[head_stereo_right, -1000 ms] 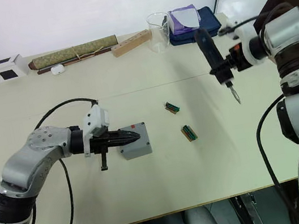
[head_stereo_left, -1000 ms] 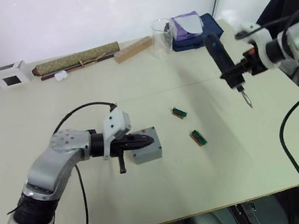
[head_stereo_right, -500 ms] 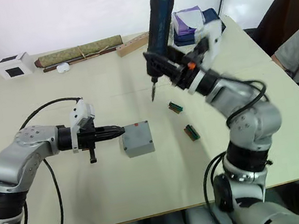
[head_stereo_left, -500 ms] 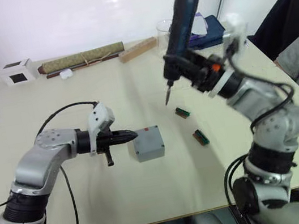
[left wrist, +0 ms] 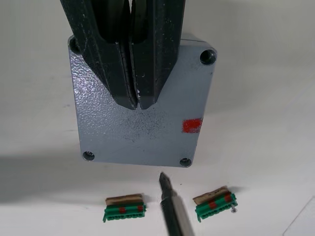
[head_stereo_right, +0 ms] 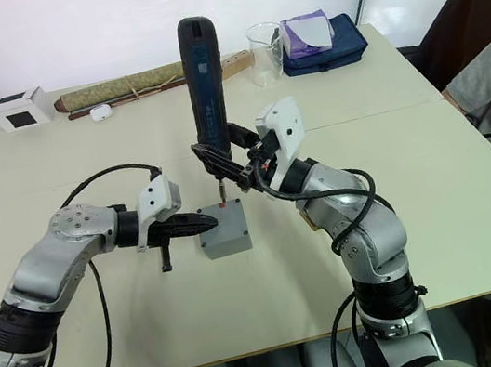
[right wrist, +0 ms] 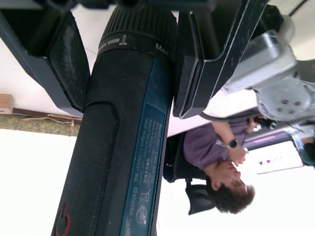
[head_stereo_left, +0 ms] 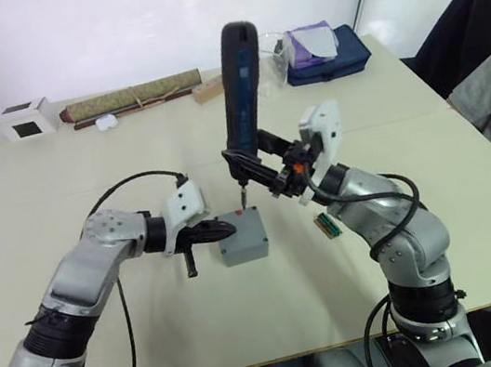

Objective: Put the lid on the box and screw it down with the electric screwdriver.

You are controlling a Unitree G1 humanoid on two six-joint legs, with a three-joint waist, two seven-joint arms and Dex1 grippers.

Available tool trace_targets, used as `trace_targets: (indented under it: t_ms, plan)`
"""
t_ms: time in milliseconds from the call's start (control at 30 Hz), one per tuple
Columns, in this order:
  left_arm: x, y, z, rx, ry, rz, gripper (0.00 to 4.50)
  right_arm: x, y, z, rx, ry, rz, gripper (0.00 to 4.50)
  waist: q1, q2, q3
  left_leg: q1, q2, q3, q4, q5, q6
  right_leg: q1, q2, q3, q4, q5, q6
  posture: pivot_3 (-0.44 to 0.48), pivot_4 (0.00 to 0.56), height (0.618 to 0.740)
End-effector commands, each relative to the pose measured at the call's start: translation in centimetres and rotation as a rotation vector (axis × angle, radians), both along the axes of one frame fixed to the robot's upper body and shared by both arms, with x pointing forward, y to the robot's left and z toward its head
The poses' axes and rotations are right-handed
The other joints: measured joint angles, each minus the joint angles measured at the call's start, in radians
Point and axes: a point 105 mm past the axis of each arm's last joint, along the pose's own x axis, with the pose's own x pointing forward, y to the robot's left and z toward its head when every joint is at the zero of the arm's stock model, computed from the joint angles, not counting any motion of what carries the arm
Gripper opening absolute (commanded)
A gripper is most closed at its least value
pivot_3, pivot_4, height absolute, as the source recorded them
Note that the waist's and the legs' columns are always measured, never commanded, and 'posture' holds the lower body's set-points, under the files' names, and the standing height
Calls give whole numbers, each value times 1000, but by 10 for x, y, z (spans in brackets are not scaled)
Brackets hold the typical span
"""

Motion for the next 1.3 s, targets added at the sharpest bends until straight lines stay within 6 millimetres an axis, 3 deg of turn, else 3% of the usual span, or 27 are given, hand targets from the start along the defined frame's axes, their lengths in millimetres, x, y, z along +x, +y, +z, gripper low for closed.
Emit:
trace_targets:
  t_ms: [33,400,700,1067,1300]
  plan:
    - [1,0,-7,29,23,19,0,-2,0,6,-2,-86,-14,2174,0,0,0,0,0,0,0,0,0,0,0,0,0,0,0,0,150,740]
    - [-4,-26,15,7,25,8,0,8,-5,-12,-55,-112,-54,2174,-1,-1,0,0,0,0,0,0,0,0,0,0,0,0,0,0,150,740]
    - [-6,-31,18,2,40,15,0,11,-7,-18,-70,-120,-74,2174,0,-1,0,0,0,0,0,0,0,0,0,0,0,0,0,0,150,740]
    - [-4,-25,15,21,56,46,0,14,-5,-16,-17,-94,-77,2174,0,-1,0,0,0,0,0,0,0,0,0,0,0,0,0,0,150,740]
    - [-5,-5,-8,77,94,72,0,8,-3,-38,-67,-52,-81,2174,0,-1,-1,1,0,0,0,0,0,1,0,0,0,0,0,0,150,740]
